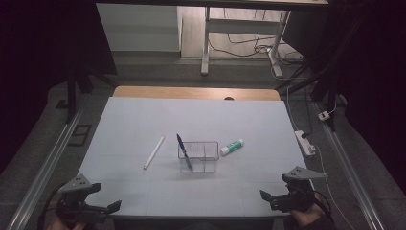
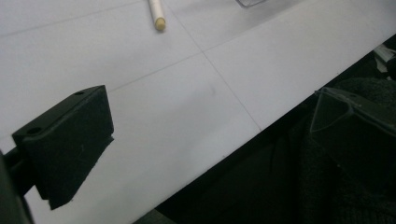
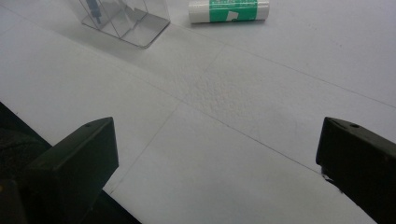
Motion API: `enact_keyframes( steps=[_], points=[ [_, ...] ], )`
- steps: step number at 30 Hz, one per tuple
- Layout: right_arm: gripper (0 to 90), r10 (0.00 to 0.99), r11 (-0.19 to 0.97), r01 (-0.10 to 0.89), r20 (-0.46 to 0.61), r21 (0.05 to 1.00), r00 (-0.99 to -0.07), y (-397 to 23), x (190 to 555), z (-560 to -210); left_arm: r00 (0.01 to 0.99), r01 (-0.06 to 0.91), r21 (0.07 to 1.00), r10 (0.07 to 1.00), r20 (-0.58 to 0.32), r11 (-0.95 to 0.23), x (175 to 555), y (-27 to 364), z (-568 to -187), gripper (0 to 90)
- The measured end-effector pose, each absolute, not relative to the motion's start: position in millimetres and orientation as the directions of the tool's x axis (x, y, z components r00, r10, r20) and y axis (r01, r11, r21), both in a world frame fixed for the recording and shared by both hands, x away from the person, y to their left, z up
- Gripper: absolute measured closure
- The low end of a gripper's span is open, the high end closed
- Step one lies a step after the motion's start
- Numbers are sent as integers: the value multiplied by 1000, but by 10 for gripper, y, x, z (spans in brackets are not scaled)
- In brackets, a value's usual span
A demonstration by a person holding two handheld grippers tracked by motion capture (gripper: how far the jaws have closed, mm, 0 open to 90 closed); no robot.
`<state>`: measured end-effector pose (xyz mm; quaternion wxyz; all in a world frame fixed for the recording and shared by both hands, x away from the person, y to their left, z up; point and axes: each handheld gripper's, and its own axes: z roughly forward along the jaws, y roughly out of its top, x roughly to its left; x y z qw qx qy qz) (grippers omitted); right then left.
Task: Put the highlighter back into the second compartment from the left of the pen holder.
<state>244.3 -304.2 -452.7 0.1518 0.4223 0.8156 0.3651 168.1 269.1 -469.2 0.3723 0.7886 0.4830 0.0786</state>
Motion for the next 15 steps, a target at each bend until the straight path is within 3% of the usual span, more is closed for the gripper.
enact_keyframes(
  steps=[15],
  points=[
    [0, 791, 389, 580, 63, 716, -609, -3029, 2457, -4530, 557, 693, 650, 804, -210, -311, 2094, 2656, -4563, 0]
  ],
)
